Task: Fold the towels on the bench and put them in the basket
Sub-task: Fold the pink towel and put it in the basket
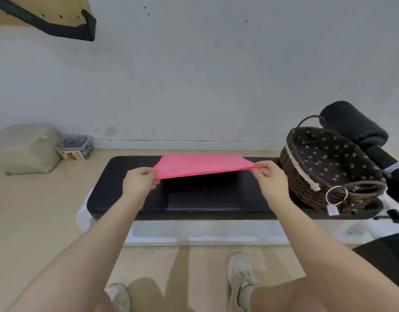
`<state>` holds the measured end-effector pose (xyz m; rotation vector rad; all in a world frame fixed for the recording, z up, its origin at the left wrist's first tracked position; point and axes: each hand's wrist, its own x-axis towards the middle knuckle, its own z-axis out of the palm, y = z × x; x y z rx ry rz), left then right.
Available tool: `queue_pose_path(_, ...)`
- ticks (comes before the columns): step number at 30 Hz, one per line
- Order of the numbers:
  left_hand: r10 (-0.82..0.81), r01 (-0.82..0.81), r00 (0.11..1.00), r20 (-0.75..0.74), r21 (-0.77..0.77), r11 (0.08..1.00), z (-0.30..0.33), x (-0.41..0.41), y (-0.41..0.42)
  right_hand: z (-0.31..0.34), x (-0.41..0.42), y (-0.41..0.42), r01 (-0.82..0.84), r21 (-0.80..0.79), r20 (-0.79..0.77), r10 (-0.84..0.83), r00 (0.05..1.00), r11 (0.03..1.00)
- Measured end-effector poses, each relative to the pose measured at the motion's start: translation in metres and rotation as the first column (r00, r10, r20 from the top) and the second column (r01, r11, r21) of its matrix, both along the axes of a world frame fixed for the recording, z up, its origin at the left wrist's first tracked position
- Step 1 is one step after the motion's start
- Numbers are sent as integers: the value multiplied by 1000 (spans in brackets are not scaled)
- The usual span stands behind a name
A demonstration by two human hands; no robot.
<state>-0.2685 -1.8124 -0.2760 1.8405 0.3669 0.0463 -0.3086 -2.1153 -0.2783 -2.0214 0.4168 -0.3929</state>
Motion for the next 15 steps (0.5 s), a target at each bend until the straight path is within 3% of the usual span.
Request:
queue_pose_path(3, -100, 99, 995, -8, 216, 971, -5, -21, 3, -16, -17, -2, 24, -89, -28, -27, 999, 996)
queue_pose_path(7, -245, 213, 969, -40, 640, 738, -10, -41, 3, -21, -32, -6, -18, -275, -62, 1, 998, 961)
queue_pose_path(8, -253, 207, 967, -31, 671, 712, -12, -45, 3, -23, -36, -7, -43, -321, -62, 24, 998, 946)
queue_pose_path(11, -264, 217, 964, -20, 630, 746, -16, -57, 2, -32, -52, -8, -107, -403, -21, 108, 994, 909)
queue_pose_path(15, -352, 281, 936, 17, 566, 775, -19, -73, 6, -40, -79, -13, -179, -179, -35, 176, 984, 967)
